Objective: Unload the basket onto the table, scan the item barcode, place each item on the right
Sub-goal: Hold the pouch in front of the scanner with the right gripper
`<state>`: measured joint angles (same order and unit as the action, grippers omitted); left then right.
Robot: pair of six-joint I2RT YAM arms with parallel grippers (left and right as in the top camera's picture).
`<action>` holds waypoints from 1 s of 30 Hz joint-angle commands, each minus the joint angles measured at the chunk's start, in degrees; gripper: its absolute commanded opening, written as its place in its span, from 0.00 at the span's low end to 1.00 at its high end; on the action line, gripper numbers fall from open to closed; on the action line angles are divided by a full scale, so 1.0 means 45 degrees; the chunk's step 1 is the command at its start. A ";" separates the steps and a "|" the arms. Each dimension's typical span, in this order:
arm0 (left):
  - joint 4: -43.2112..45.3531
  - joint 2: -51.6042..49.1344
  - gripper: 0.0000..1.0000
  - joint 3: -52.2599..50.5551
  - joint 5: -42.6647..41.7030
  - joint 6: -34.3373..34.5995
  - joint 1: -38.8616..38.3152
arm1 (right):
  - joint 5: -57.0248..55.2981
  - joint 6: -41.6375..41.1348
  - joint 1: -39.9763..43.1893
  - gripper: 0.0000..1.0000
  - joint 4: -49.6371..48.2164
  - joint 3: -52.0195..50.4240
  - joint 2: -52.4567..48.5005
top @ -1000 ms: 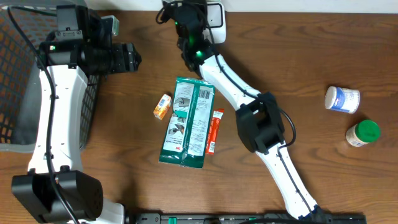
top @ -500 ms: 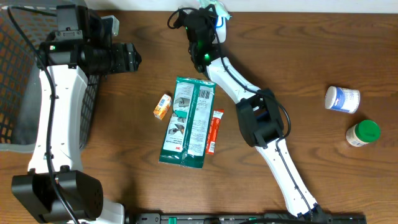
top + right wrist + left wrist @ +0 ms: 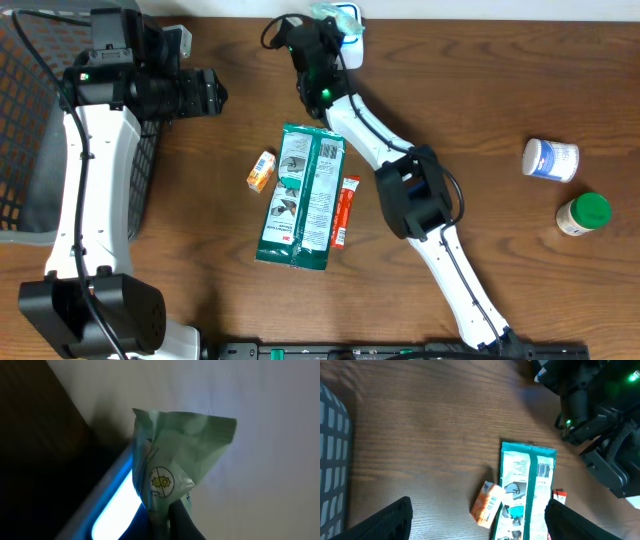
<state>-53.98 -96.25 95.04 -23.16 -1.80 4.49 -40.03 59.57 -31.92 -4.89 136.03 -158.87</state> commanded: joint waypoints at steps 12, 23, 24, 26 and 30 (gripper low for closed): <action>-0.0039 0.0024 0.80 -0.0029 0.0117 -0.0214 0.0044 | 0.1443 -0.0617 -0.0403 0.01 0.0185 0.0078 0.0063; -0.0039 0.0024 0.80 -0.0029 0.0117 -0.0214 0.0044 | 0.1428 0.0588 -0.0092 0.01 -0.0194 0.0078 0.0063; -0.0039 0.0024 0.80 -0.0029 0.0117 -0.0214 0.0044 | 0.1418 0.0874 -0.0068 0.01 -0.0233 0.0078 0.0063; -0.0039 0.0024 0.80 -0.0029 0.0117 -0.0214 0.0044 | 0.1234 0.1423 -0.0010 0.01 -0.0442 0.0078 0.0063; -0.0039 0.0024 0.80 -0.0029 0.0117 -0.0214 0.0044 | 0.1190 0.1598 0.0000 0.01 -0.0481 0.0078 0.0063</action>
<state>-54.00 -96.25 95.04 -23.16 -1.80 4.49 -34.81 64.69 -32.38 -6.85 136.03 -158.87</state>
